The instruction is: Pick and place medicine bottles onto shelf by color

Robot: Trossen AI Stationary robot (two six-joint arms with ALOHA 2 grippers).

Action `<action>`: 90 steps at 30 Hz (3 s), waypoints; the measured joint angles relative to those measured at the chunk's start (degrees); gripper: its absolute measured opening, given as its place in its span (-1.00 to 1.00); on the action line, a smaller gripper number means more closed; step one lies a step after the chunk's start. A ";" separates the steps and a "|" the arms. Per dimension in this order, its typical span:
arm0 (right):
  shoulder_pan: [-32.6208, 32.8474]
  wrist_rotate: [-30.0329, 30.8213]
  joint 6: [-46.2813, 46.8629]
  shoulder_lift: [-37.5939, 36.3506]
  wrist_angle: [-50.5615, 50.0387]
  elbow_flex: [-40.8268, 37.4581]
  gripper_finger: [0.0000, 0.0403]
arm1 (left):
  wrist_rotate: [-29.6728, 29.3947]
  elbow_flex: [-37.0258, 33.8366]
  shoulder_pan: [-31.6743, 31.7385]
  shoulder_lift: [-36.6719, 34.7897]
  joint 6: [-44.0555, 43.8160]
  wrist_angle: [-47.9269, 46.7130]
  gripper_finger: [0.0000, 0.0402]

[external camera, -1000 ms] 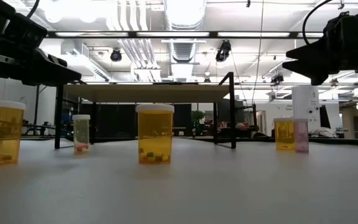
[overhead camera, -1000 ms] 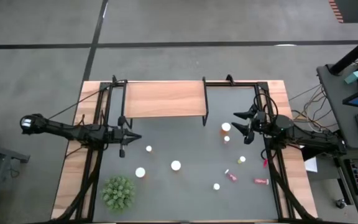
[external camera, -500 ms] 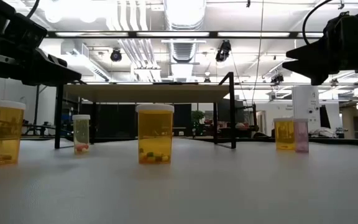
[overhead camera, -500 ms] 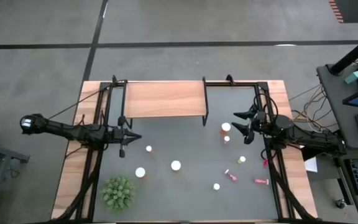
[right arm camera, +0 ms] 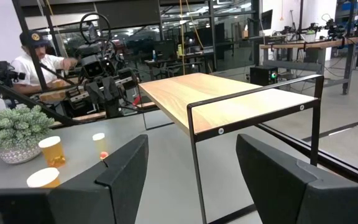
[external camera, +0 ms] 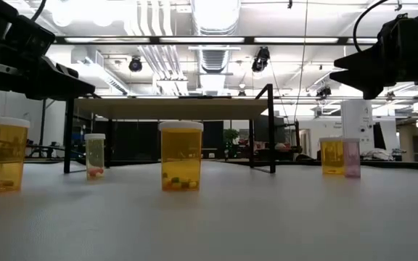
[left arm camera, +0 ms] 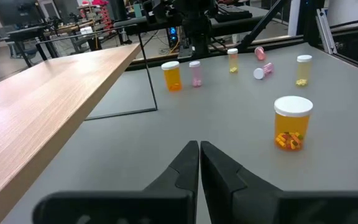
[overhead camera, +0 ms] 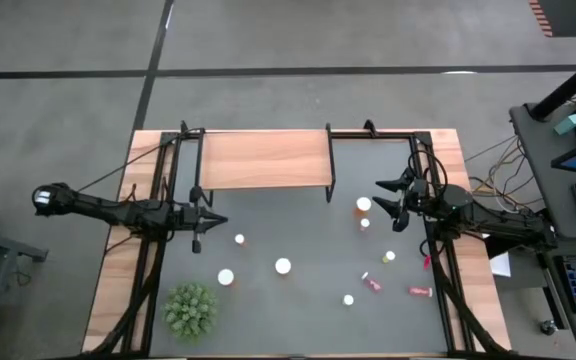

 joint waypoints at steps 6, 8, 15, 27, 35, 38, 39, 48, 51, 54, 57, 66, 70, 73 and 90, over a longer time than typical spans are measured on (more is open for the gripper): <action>-0.01 -0.01 -0.02 -0.01 0.00 0.02 0.17 | 0.00 0.00 -0.04 0.00 0.00 0.00 -1.00; 0.00 0.00 -0.01 0.00 0.00 0.00 0.17 | 0.00 0.00 -0.04 0.00 0.00 0.00 -1.00; -0.01 -0.01 0.00 -0.01 0.00 0.00 0.17 | 0.00 0.00 -0.04 0.00 0.00 0.00 -1.00; -0.01 0.00 -0.01 0.00 0.00 0.00 0.17 | 0.00 0.00 -0.02 0.00 -0.02 0.00 -1.00; 0.01 -0.01 -0.02 0.01 0.00 0.00 0.17 | 0.00 0.00 -0.02 0.00 -0.02 0.00 -1.00; 0.00 -0.01 -0.02 0.01 0.00 0.02 0.17 | 0.00 0.00 -0.01 0.00 -0.01 0.00 -1.00; -0.01 0.01 -0.02 0.01 0.00 0.01 0.17 | 0.00 0.00 0.02 0.00 0.00 0.00 -1.00; 0.12 -1.37 13.84 0.01 0.26 0.02 0.17 | -1.10 0.00 0.02 0.29 -8.74 12.92 -1.00; -0.03 -1.18 19.32 -0.01 1.25 0.37 0.17 | -1.63 -0.02 0.03 0.50 -23.45 28.40 -1.00; -0.03 -1.06 16.69 0.01 1.65 1.27 0.17 | -4.15 -0.02 0.13 0.46 -22.39 39.36 -1.00; -0.03 -0.99 12.56 -0.02 2.19 2.32 0.17 | -1.63 -0.02 0.13 0.52 -16.78 47.00 -1.00; -0.03 -0.98 6.88 -0.01 2.16 7.48 0.17 | -0.48 0.23 0.13 0.87 -14.11 51.58 -1.00; -0.03 -0.99 6.88 -0.01 1.97 10.72 0.17 | -4.05 0.26 0.14 1.48 -10.24 51.74 -1.00; -0.03 -0.99 6.58 0.01 1.86 13.03 0.17 | -6.08 1.01 0.15 3.18 -10.29 51.56 -1.00; -0.03 -0.99 -11.47 2.98 -1.93 15.01 0.17 | -8.83 25.90 0.09 23.42 -14.97 34.85 -1.00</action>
